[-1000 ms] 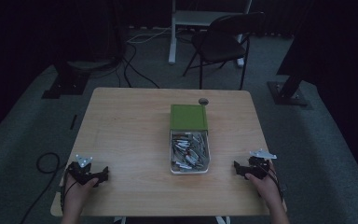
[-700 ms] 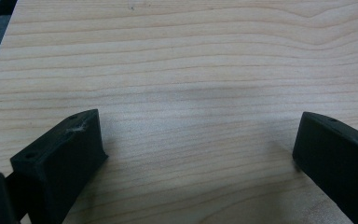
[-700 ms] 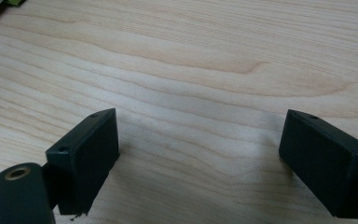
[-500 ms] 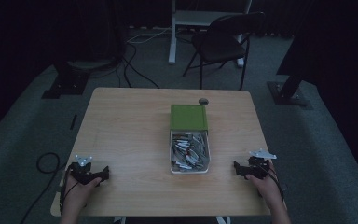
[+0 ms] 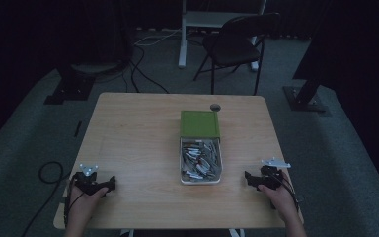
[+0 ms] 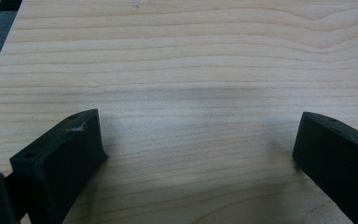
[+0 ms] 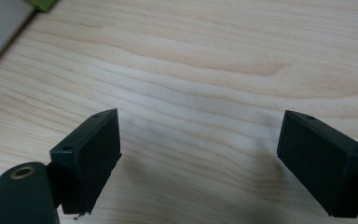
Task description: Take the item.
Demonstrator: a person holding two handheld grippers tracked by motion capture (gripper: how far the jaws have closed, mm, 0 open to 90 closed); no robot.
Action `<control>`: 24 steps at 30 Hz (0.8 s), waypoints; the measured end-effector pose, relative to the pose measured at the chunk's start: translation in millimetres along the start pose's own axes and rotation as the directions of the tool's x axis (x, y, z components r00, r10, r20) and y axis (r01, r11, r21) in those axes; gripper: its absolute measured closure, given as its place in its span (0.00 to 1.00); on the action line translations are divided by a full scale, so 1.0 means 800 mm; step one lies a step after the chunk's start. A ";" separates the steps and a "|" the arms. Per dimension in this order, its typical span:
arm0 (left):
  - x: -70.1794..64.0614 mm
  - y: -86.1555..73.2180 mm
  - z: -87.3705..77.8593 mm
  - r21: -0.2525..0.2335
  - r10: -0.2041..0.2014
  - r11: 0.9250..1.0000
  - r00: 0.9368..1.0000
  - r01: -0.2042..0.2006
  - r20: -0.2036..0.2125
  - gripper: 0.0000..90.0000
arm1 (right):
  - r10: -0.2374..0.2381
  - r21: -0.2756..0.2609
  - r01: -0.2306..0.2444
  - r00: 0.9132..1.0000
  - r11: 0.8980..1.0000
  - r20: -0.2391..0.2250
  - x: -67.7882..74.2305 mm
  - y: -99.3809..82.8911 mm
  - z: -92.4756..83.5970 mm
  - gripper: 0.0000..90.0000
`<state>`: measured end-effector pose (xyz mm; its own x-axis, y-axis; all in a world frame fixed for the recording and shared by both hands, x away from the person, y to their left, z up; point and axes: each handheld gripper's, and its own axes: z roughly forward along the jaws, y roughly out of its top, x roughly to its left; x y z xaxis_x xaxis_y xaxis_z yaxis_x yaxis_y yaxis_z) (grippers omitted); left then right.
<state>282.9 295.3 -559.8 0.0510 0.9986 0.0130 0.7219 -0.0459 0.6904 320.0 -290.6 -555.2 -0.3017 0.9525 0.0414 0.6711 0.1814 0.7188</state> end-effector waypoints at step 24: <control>0.000 0.000 0.000 0.000 0.000 1.000 1.000 0.000 0.000 0.03 | -0.113 -0.163 0.094 0.987 0.982 -0.110 0.057 0.067 -0.056 0.19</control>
<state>282.9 295.2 -559.8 0.0507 0.9986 0.0127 0.7220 -0.0455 0.6904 311.6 -248.6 -483.6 -0.4483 0.8931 0.0365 0.5204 0.2276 0.8230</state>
